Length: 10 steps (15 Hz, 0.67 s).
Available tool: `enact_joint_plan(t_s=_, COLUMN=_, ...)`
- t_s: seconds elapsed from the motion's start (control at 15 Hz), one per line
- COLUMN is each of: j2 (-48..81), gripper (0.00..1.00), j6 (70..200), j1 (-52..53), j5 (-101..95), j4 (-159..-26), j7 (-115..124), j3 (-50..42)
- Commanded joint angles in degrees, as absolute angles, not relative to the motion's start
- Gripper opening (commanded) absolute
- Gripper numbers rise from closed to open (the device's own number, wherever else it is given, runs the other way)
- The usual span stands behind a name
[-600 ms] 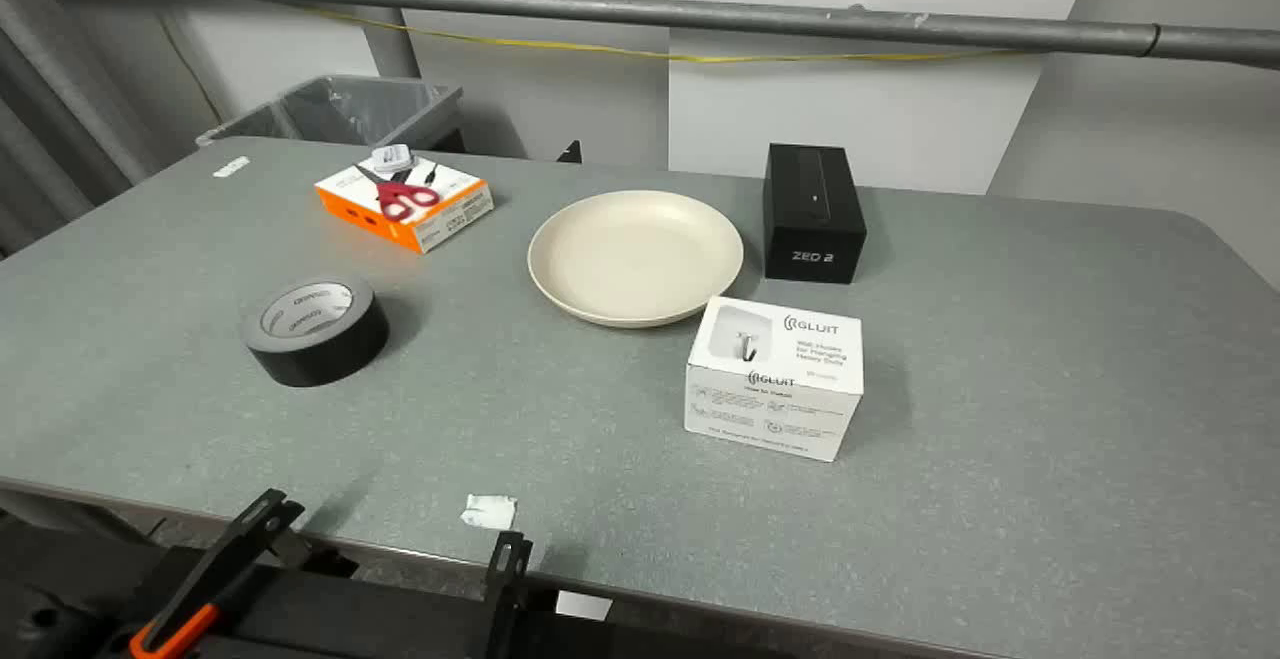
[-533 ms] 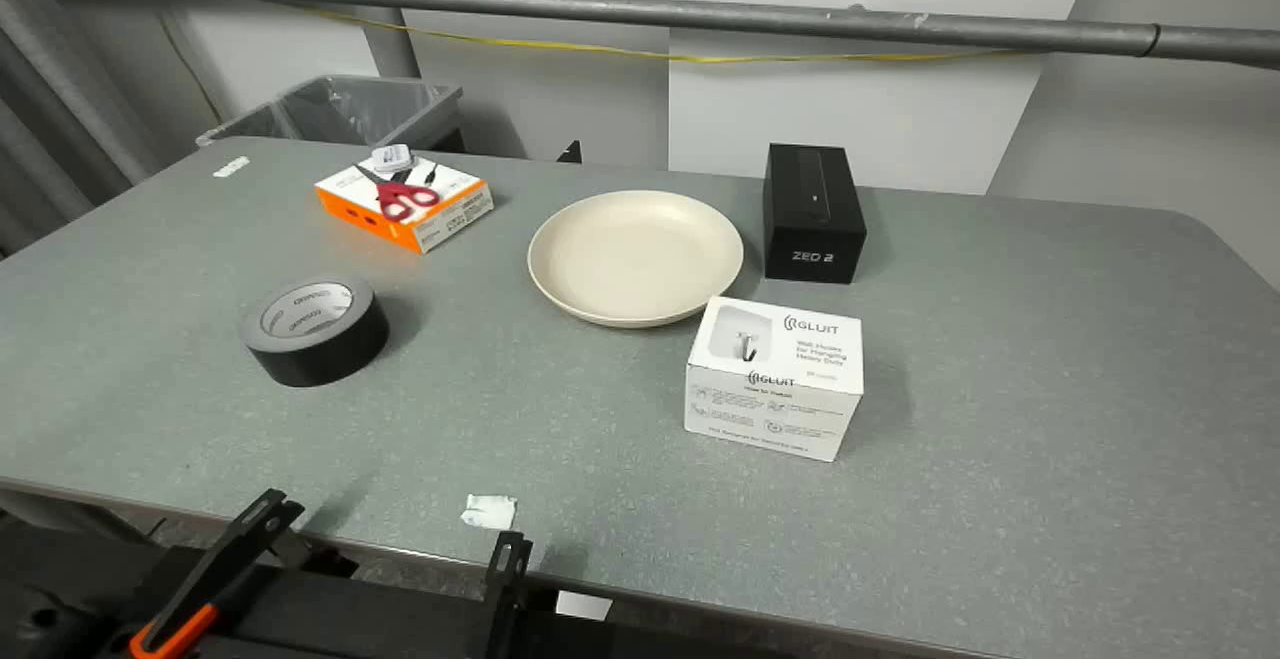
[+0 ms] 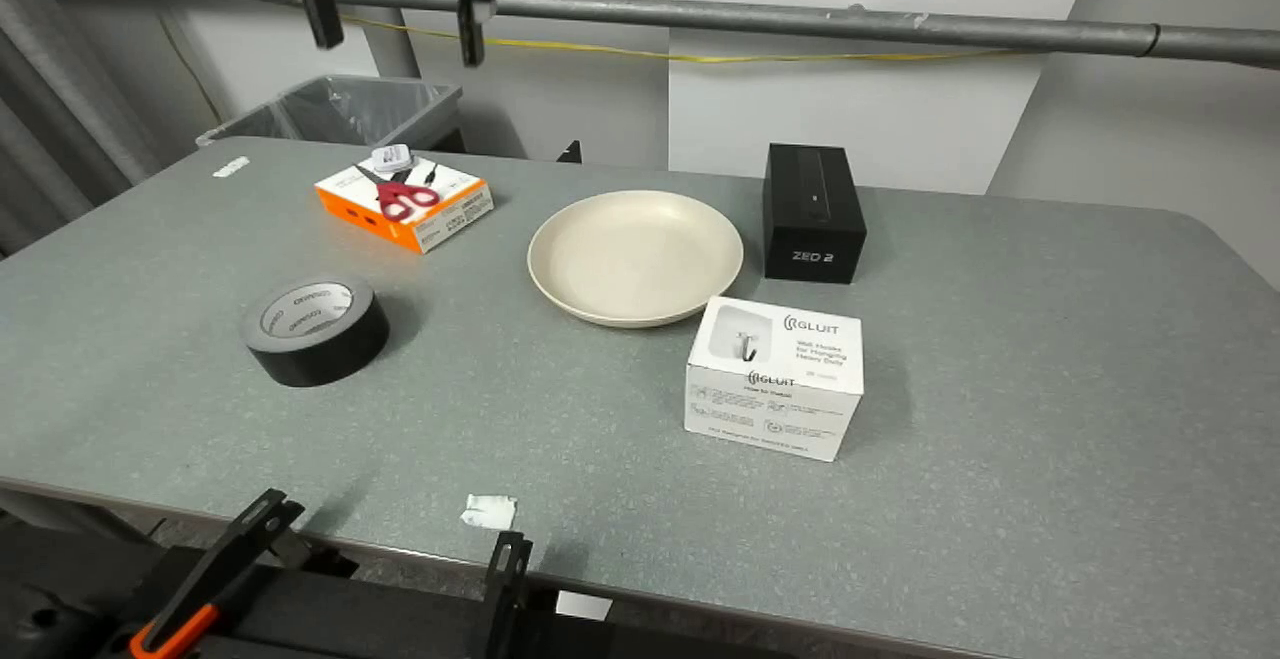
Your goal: Put the masking tape on the plate
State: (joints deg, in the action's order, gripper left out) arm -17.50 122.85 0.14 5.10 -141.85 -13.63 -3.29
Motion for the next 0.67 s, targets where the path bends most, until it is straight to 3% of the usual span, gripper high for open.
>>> enact_joint_plan(t_s=0.0, j2=-12.44, gripper=1.0, j6=133.86, j1=2.9, j5=-0.3, j4=-147.11, j7=-10.89, j3=2.26)
enact_joint_plan(t_s=0.6, j2=-9.91, gripper=1.0, j6=135.94, j1=4.12, j5=1.06, j4=-147.42, j7=-10.78, j3=3.53)
